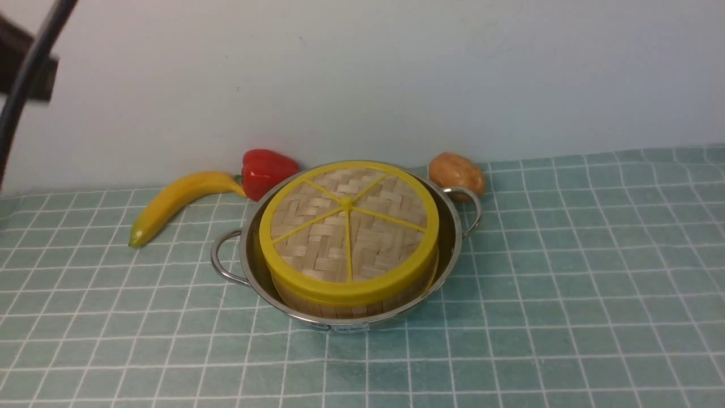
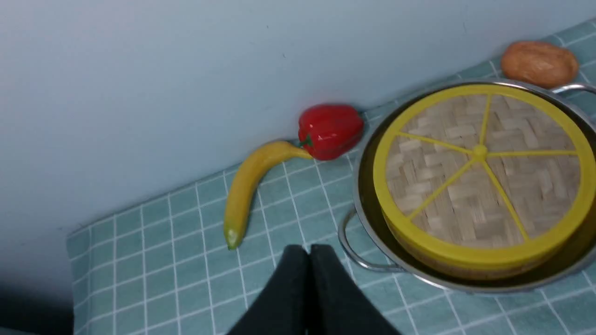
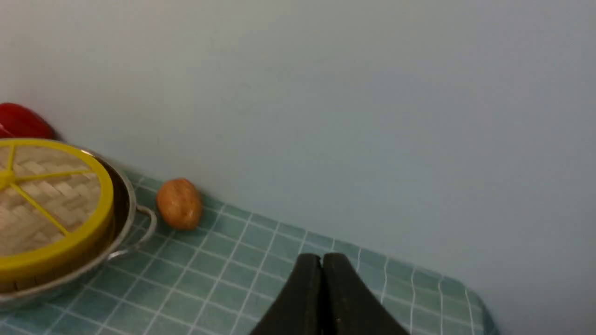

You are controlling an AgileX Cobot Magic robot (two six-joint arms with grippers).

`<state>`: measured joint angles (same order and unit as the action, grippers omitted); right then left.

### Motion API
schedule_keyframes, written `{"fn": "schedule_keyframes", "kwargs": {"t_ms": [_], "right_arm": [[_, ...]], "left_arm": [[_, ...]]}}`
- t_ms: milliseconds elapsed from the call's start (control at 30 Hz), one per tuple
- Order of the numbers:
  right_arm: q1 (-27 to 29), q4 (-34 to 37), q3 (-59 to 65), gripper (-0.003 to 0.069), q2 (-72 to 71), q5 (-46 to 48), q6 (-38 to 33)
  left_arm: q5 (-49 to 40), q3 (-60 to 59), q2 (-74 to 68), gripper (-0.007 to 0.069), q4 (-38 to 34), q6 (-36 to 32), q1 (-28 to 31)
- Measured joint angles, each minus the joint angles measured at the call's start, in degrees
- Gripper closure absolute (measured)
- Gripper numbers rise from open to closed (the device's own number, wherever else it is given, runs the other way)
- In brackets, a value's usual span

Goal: Place the steamer in the pot on the blue tablecloth, and put the lid on the steamer.

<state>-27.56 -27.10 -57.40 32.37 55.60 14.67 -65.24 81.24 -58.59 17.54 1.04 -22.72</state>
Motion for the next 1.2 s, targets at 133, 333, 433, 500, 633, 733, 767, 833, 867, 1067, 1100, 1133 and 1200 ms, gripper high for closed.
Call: {"fn": "schedule_keyframes", "kwargs": {"t_ms": [133, 333, 433, 500, 633, 733, 767, 833, 867, 1067, 1100, 1133, 1200], "right_arm": [[0.0, -3.3, 12.4, 0.0650, -8.5, -0.2, 6.9], [0.0, -4.4, 20.6, 0.0650, -15.3, -0.3, 8.8], [0.0, -4.4, 20.8, 0.0650, -15.4, -0.2, 8.8], [0.0, -4.1, 20.8, 0.0648, -15.4, -0.2, 8.8], [0.0, -3.2, 20.8, 0.0640, -15.4, 0.0, 8.8], [0.0, -2.5, 20.8, 0.0630, -15.4, 0.0, 9.0], [0.0, -2.1, 20.8, 0.0625, -15.4, 0.0, 9.1], [0.0, -1.6, 20.8, 0.0619, -15.4, 0.0, 9.5], [0.0, -1.1, 20.8, 0.0610, -15.4, 0.0, 9.8], [0.0, 1.5, 20.8, 0.0574, -15.4, 0.0, 10.2], [0.0, 1.9, 20.8, 0.0569, -15.4, 0.0, 10.2], [0.0, 2.3, 20.8, 0.0562, -15.4, 0.0, 10.2], [0.0, 3.2, 20.8, 0.0554, -15.4, 0.0, 10.3]], "left_arm": [[7.9, -16.4, 11.2, 0.0646, -2.8, 0.1, 0.0], [19.2, -39.3, 28.4, 0.0646, -5.8, 2.2, 0.0], [22.3, -44.3, 32.7, 0.0646, -5.9, 3.0, 0.0], [23.2, -46.3, 34.6, 0.0646, -5.9, 3.1, 0.0], [23.4, -48.0, 36.0, 0.0638, -5.9, 3.3, 0.0], [23.8, -48.0, 36.0, 0.0633, -5.9, 3.4, 0.0], [24.1, -48.0, 36.0, 0.0633, -5.9, 3.4, 0.0], [24.3, -48.0, 36.0, 0.0633, -5.8, 3.4, 0.0], [24.3, -48.0, 36.0, 0.0633, -5.8, 3.4, 0.0], [24.8, -48.3, 36.1, 0.0623, -5.7, 3.3, 0.3], [25.1, -48.7, 36.6, 0.0622, -5.3, 2.7, 1.2], [25.7, -49.3, 37.3, 0.0617, -4.4, 1.8, 3.1], [27.5, -50.9, 39.0, 0.0613, -3.0, 0.4, 6.7]]}}
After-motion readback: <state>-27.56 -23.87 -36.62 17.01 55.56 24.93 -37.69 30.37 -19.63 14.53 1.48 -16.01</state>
